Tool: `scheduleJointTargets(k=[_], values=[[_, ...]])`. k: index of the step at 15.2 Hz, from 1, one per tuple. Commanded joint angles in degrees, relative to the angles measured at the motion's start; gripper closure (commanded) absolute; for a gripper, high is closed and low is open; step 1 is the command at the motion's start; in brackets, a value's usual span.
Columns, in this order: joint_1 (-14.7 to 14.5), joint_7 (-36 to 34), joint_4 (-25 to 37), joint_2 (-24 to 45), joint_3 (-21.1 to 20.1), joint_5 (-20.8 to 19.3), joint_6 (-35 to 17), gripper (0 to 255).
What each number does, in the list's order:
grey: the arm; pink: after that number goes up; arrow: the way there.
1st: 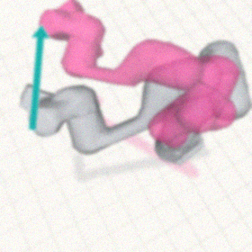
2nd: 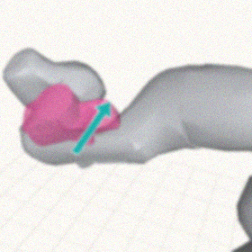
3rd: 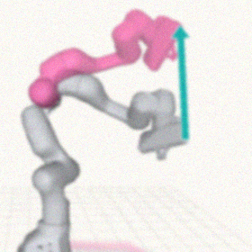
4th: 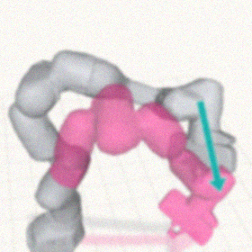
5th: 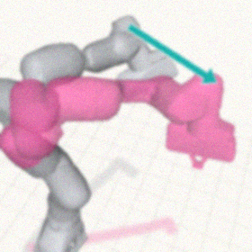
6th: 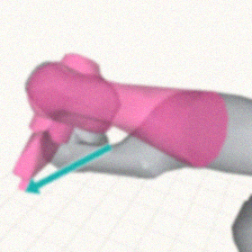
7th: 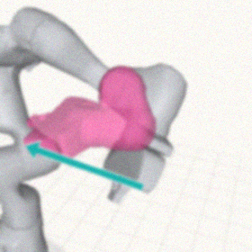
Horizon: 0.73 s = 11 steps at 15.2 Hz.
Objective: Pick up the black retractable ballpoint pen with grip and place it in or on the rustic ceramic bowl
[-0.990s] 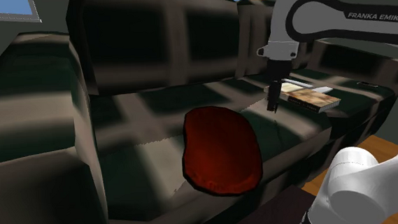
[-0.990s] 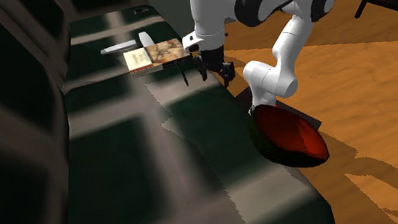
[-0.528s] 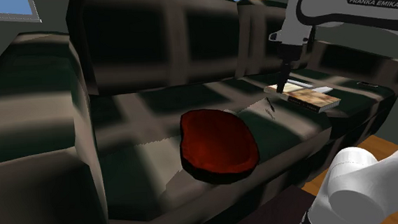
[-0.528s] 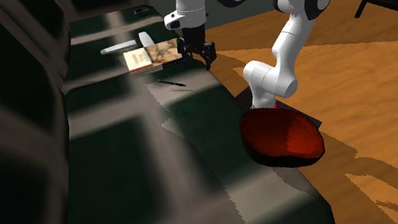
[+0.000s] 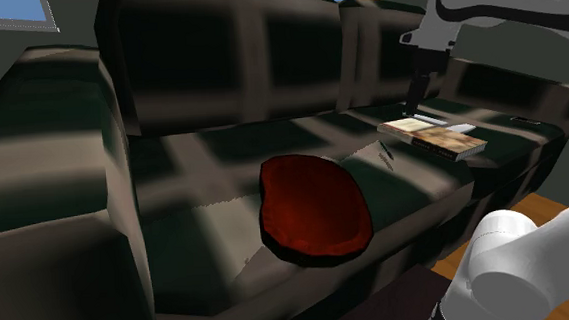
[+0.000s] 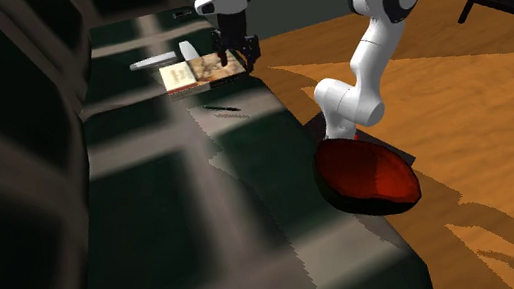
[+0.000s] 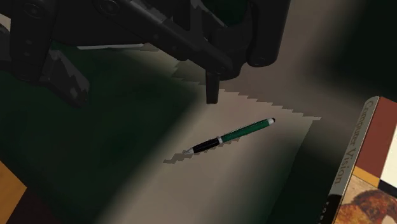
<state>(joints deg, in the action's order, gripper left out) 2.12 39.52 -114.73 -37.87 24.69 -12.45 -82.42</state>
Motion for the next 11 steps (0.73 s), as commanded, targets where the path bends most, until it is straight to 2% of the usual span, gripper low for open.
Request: scheduleJointTargets(k=[1, 5, 11], values=[[0.12, 0.09, -1.61, -0.47, 0.26, -0.23, -1.27, 0], [0.48, -0.27, -6.05, -1.69, 0.58, -0.76, -4.51, 0], [0.48, -0.27, -6.05, -1.69, 0.58, -0.76, -4.51, 0]])
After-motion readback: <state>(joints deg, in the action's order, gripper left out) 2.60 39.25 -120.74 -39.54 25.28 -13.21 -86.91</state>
